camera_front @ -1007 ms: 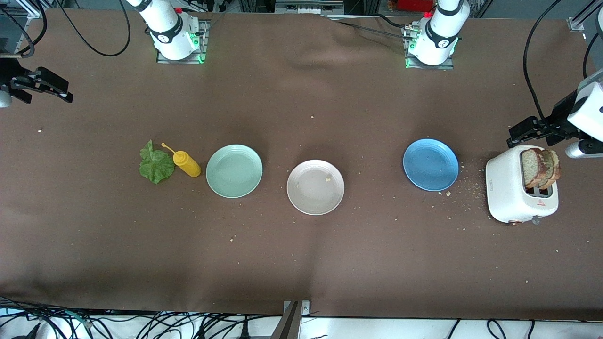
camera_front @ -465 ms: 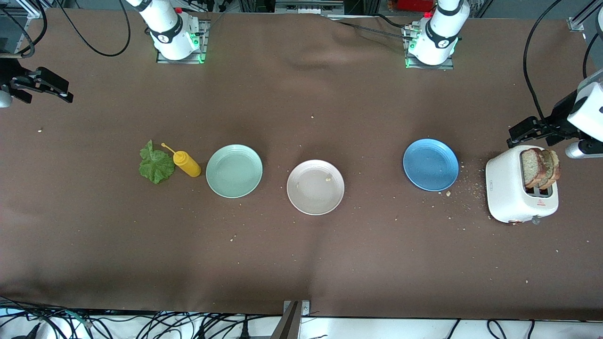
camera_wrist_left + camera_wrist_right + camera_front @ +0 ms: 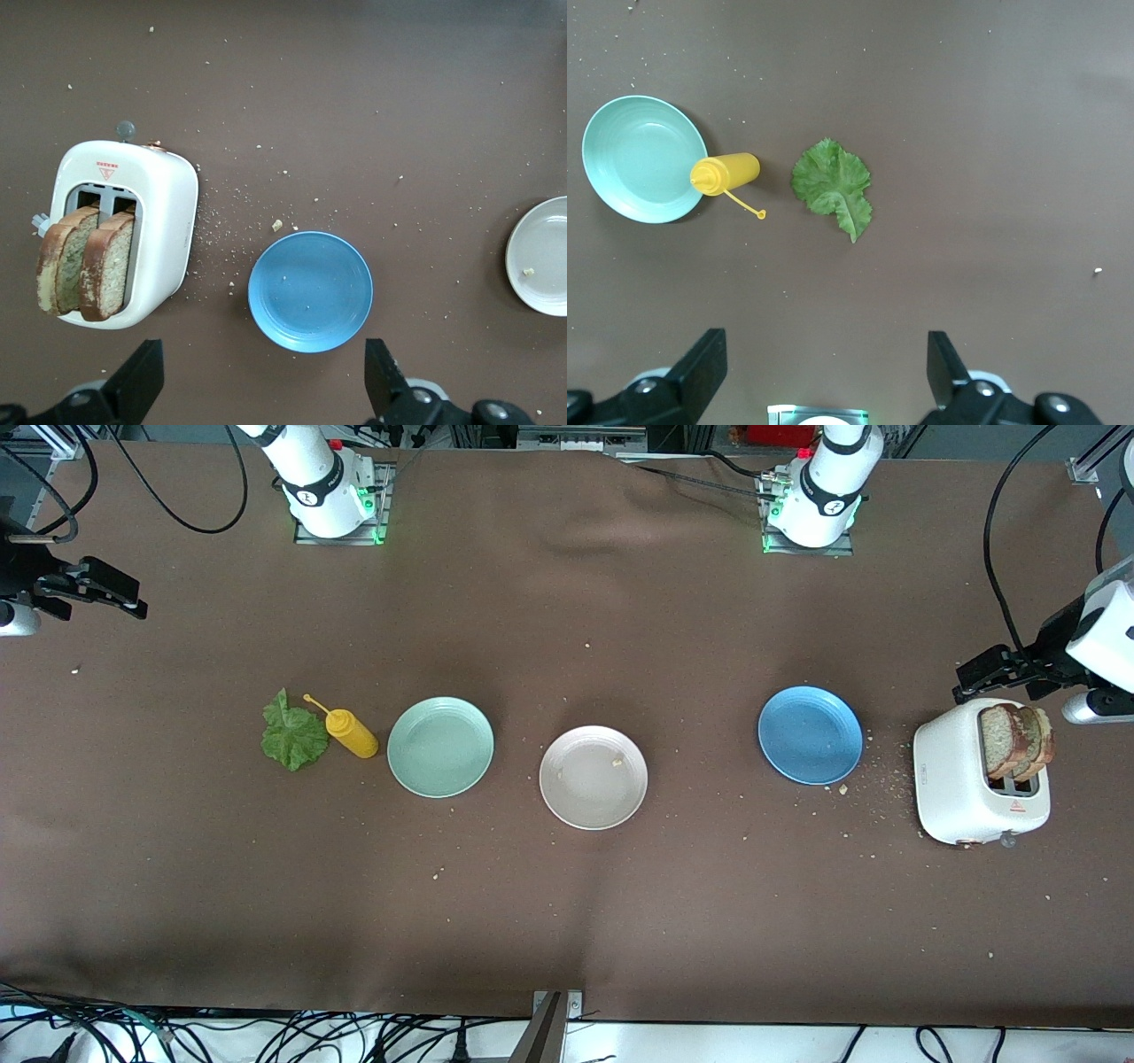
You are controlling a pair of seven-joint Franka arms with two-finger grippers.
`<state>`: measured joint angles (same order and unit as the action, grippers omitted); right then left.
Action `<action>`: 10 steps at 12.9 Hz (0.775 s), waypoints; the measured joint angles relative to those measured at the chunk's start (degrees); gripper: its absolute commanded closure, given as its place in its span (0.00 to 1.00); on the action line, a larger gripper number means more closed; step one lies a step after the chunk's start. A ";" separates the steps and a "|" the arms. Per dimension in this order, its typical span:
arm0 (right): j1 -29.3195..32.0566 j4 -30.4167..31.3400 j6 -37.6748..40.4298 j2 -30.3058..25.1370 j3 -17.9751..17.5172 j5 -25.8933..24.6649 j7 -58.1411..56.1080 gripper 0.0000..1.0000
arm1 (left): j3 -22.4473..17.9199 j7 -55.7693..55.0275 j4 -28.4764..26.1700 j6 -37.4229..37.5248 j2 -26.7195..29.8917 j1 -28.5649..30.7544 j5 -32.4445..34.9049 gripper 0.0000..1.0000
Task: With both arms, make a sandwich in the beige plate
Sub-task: 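Reach the right gripper to the mustard while the left gripper reaches the toast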
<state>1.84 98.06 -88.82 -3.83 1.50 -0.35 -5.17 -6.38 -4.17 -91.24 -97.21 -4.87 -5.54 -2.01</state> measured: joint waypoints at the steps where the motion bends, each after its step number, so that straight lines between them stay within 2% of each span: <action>1: -0.02 0.00 0.02 0.29 -0.04 0.01 0.00 0.00 | 0.00 0.00 0.00 0.00 -0.01 0.00 0.00 0.00; 10: 0.02 -0.01 0.68 2.26 -0.06 0.01 -3.19 0.00 | -0.17 0.07 -0.49 -0.34 -0.46 0.14 0.00 0.00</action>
<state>1.86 98.04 -88.14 -1.56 1.45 -0.34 -8.35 -6.56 -4.10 -91.73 -97.55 -5.34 -5.40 -2.01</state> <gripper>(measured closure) 0.000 0.000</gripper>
